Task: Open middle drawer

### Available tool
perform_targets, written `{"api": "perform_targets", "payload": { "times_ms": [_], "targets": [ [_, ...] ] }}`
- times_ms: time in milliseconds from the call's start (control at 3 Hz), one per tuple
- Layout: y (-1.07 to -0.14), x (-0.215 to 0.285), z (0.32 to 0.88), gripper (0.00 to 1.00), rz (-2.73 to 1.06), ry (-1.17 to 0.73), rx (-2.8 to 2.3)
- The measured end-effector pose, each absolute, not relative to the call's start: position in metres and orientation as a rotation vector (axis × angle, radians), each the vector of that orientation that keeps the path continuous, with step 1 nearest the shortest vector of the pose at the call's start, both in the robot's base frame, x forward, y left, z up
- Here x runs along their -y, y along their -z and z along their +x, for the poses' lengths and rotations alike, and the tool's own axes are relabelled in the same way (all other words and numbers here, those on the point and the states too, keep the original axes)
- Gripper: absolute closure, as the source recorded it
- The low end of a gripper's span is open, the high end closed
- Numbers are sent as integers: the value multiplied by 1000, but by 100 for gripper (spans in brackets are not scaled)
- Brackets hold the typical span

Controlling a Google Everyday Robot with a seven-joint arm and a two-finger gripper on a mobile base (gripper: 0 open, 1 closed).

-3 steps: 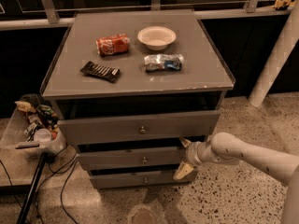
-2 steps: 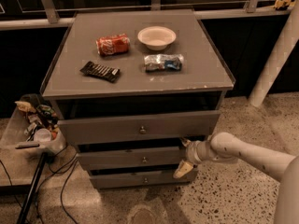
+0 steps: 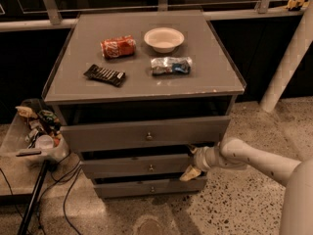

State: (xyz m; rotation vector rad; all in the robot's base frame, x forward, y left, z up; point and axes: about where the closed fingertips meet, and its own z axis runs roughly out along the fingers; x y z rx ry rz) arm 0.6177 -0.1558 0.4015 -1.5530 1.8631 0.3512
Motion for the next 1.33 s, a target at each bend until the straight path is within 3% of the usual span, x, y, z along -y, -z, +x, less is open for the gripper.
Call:
{"api": "perform_targets", "payload": {
  "times_ms": [667, 1000, 1333],
  "targets": [
    [-401, 156, 618, 65, -1553, -351, -1863],
    [-402, 156, 618, 96, -1553, -351, -1863],
    [-408, 156, 618, 100, -1553, -351, -1863]
  ]
}}
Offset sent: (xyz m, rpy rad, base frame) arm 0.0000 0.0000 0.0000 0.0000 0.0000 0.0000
